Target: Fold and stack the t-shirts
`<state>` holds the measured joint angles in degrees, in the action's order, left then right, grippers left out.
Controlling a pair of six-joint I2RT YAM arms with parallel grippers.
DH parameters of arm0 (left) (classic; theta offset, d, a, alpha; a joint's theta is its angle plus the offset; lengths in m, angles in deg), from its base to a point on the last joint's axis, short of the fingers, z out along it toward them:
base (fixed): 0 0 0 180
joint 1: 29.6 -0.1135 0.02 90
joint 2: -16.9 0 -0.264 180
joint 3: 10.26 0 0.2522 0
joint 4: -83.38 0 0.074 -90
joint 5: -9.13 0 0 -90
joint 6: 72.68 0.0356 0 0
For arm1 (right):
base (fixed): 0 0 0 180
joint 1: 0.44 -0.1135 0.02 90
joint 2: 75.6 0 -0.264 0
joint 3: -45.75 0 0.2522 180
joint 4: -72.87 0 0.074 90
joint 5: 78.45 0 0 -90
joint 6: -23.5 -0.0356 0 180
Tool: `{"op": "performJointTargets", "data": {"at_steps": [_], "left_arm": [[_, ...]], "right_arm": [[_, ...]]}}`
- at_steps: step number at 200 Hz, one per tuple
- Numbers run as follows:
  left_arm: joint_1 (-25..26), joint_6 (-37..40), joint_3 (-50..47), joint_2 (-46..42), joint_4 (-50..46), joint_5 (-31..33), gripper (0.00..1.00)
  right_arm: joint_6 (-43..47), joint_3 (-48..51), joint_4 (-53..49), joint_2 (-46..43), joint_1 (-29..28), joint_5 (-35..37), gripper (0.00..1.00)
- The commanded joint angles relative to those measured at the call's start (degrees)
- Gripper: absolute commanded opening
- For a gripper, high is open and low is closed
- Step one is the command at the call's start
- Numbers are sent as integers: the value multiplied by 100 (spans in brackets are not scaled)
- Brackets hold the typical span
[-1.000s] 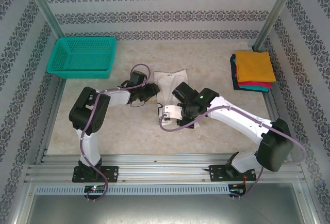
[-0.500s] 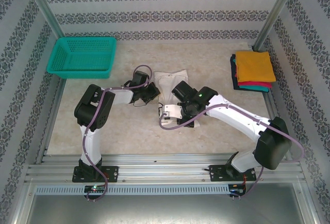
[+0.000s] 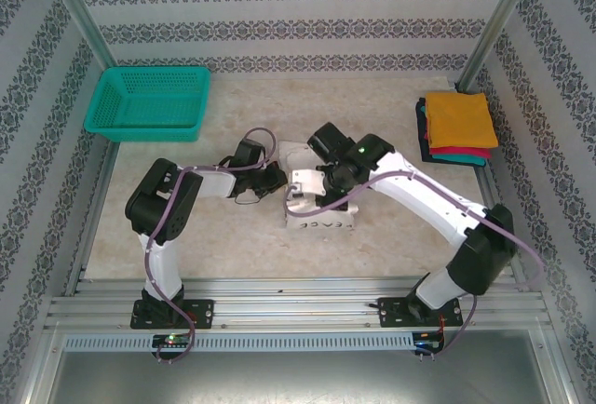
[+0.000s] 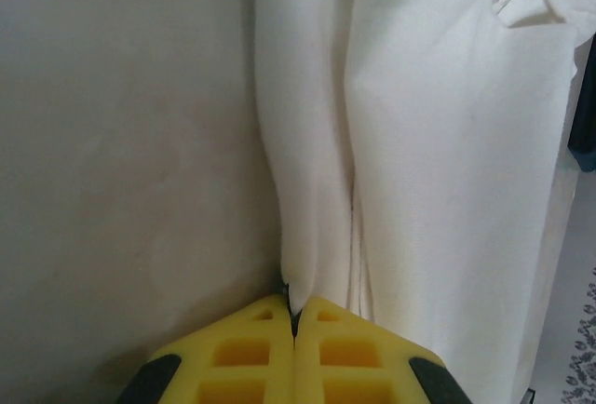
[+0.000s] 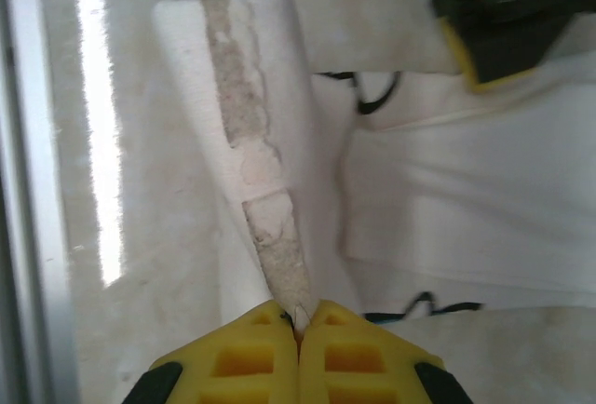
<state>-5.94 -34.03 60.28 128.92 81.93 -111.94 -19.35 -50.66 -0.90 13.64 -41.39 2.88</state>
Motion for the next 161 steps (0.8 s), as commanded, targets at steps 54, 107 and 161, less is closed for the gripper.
{"op": "performJointTargets", "data": {"at_steps": [54, 107, 161], "left_arm": [[-148, 423, -126, 387, -737, -300, 0], [-241, 546, -40, 525, -859, -429, 0], [-318, 618, 62, 682, -892, -552, 0]], "right_arm": [[879, -1679, 67, 1378, 739, 279, 0], [1156, -2718, -37, 2334, 988, 219, 0], [1259, -3433, -59, 2992, 1141, 149, 0]]}}
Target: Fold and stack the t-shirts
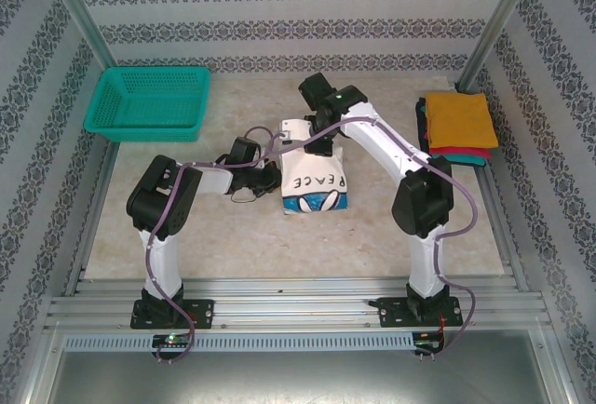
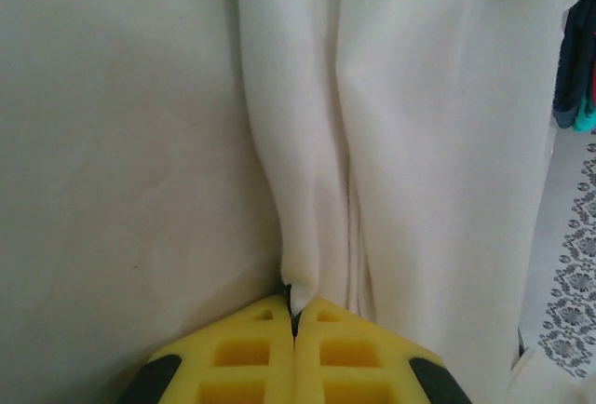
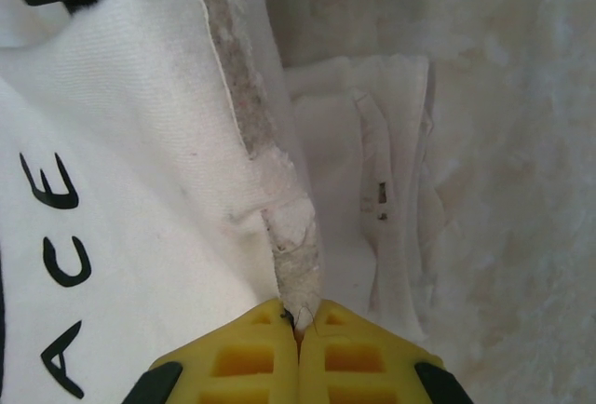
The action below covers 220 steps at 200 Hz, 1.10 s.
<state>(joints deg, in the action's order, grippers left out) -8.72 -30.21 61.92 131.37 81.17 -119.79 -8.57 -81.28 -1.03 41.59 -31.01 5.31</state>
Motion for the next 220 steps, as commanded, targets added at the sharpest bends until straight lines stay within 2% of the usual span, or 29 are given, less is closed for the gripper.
{"op": "performJointTargets", "data": {"at_steps": [1, 145, 220], "left_arm": [[-36, 231, -102, 436, -814, 234, 0], [-58, 252, -115, 416, -878, 242, 0], [-67, 262, -175, 369, -904, 244, 0]], "right_arm": [[182, -380, -44, 207, 108, -100, 0], [-14, -1178, 578, 1606, 416, -404, 0], [-110, -1175, 860, 2149, 494, 60, 0]]}}
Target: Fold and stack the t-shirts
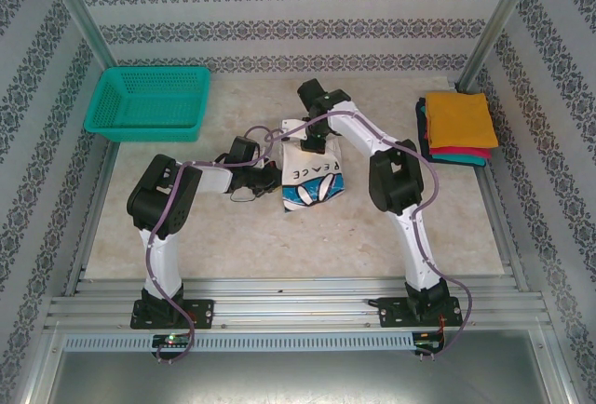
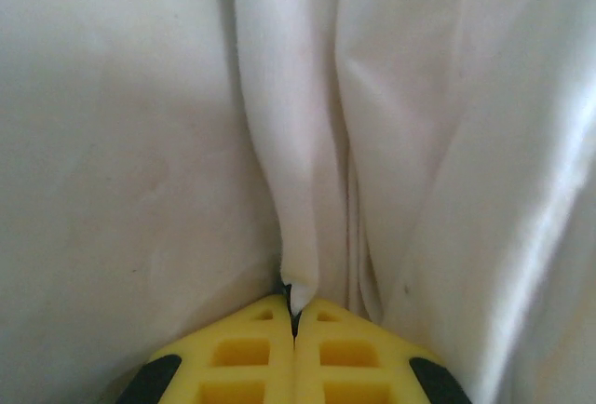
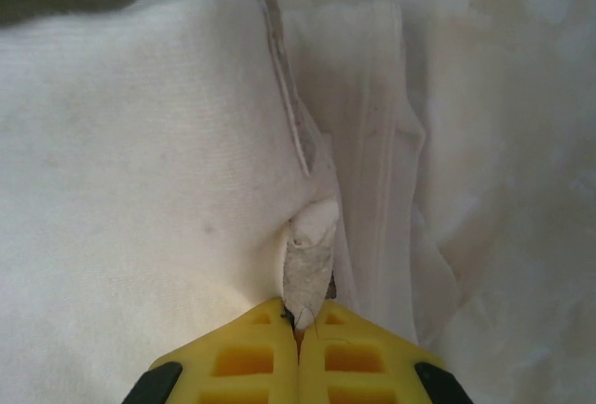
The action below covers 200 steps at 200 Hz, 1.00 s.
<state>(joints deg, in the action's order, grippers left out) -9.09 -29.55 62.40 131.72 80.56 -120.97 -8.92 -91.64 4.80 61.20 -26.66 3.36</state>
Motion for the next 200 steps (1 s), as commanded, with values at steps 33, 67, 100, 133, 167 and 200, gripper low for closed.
{"op": "performJointTargets", "data": {"at_steps": [33, 67, 100, 133, 167, 200], "left_arm": [[-30, 201, -279, 278, -830, 362, 0], [-30, 179, -355, 218, -798, 377, 0], [-30, 178, -505, -62, -807, 442, 0], [-30, 88, -781, -793, -1001, 649, 13], [29, 246, -786, -1770, -1808, 1387, 35], [202, 378, -249, -1961, -2104, 1353, 48]], "right_arm": [[-184, -74, 441, 346, 55, 256, 0], [-286, 107, 793, 397, 42, 459, 0], [-395, 195, 857, 403, 47, 562, 0], [-436, 402, 959, 347, 47, 544, 0], [-551, 590, 1131, 253, 51, 464, 3], [-821, 774, 1390, 70, 60, 168, 30]]}}
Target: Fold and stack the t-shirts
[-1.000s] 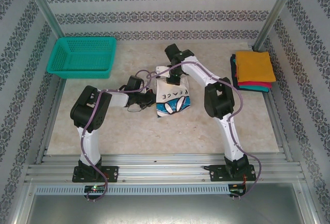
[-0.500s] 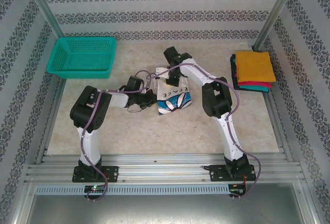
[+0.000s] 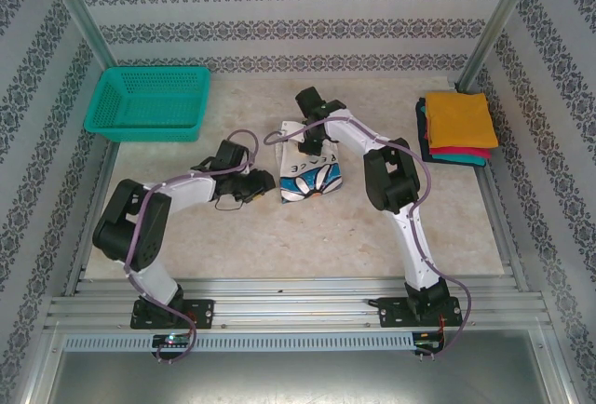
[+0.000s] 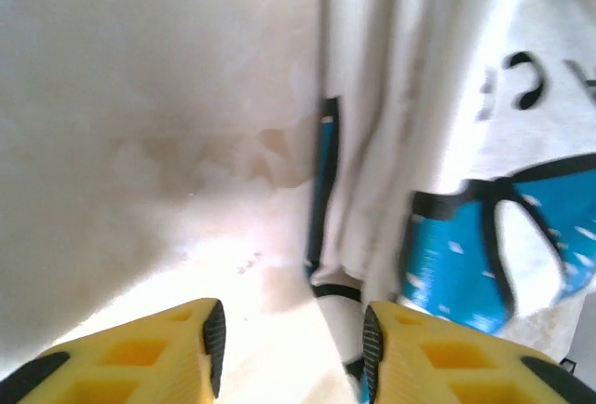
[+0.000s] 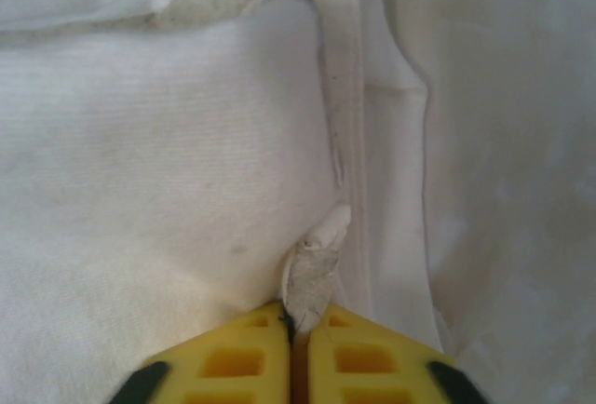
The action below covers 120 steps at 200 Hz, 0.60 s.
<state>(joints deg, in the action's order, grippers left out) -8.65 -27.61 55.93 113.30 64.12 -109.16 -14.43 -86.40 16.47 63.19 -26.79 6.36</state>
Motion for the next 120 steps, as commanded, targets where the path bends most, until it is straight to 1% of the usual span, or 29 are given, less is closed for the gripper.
{"op": "performJointTargets", "data": {"at_steps": [1, 7, 13, 24, 29, 42, 51, 64, 71, 81, 87, 100, 120], "left_arm": [[161, 176, 408, -111, -448, 161, 49], [171, 133, 484, -67, -388, 108, 49], [196, 100, 537, -29, -308, 81, 49], [214, 58, 642, 22, -237, 108, 49], [224, 44, 679, 35, -211, 126, 49], [251, 11, 788, 59, -116, 174, 49], [268, -11, 864, 63, -64, 233, 49], [285, -25, 967, 45, -42, 322, 47], [296, -38, 1010, 46, 8, 364, 47], [306, -96, 1052, 69, 145, 383, 45], [323, -128, 1106, 124, 236, 362, 45], [378, -133, 1312, 330, 353, 318, 44], [468, -47, 1824, 807, 293, 226, 41]], "right_arm": [[-282, 256, 230, -144, 75, -145, 31], [-354, 328, 313, -238, 77, -277, 40], [-436, 405, 421, -347, 92, -396, 48], [-634, 592, 630, -581, 103, -588, 64], [-729, 676, 725, -693, 133, -692, 68], [-1069, 976, 1090, -1024, 207, -907, 74], [-1430, 1242, 1464, -1258, 281, -1038, 76], [-2232, 1697, 2163, -1616, 448, -1230, 77], [-2596, 1920, 2458, -1816, 546, -1444, 79], [-3242, 2402, 2976, -2125, 699, -1700, 80], [-3685, 2733, 3454, -2327, 789, -1771, 80], [-4574, 3384, 4175, -2737, 970, -1797, 81], [-5376, 4285, 4606, -3369, 1107, -1715, 81]]}}
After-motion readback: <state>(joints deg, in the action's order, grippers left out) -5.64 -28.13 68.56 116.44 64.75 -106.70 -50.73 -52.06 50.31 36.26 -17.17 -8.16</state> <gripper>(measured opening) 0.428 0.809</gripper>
